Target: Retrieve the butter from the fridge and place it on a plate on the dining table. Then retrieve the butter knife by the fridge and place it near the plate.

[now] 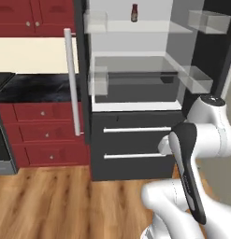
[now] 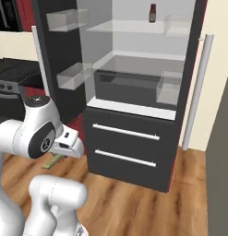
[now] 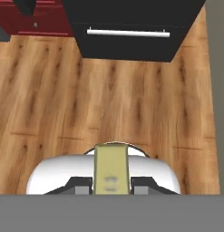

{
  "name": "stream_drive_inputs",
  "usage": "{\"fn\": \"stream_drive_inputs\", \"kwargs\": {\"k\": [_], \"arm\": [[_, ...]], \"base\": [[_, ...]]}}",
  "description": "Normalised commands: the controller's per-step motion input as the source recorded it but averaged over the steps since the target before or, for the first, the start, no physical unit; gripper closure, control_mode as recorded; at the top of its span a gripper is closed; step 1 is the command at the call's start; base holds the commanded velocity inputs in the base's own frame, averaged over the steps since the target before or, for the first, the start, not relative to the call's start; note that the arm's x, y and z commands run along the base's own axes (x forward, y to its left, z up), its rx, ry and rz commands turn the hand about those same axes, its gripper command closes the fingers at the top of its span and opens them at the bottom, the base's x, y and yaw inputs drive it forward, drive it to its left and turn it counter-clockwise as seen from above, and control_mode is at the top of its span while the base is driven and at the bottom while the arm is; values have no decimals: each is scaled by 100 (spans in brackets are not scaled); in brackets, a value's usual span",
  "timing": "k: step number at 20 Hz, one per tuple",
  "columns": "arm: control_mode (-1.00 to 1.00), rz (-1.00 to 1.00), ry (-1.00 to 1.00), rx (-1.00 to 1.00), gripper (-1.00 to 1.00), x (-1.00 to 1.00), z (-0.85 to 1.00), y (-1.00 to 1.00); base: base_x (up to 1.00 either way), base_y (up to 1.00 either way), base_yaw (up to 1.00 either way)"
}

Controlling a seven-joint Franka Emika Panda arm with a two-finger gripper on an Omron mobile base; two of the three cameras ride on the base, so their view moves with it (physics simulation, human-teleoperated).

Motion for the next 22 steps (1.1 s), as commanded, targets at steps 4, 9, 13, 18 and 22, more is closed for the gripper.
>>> {"fn": "stream_drive_inputs", "kwargs": {"k": [4,9,13,18,22], "arm": [[100,0,0,0,100,0,0,0],[100,0,0,0,100,0,0,0],[100,0,0,0,100,0,0,0],[100,0,0,0,100,0,0,0],[100,0,0,0,100,0,0,0]], "base": [[-41,7,43],[-41,18,44],[-49,22,51],[-41,11,56],[-22,0,60]]}}
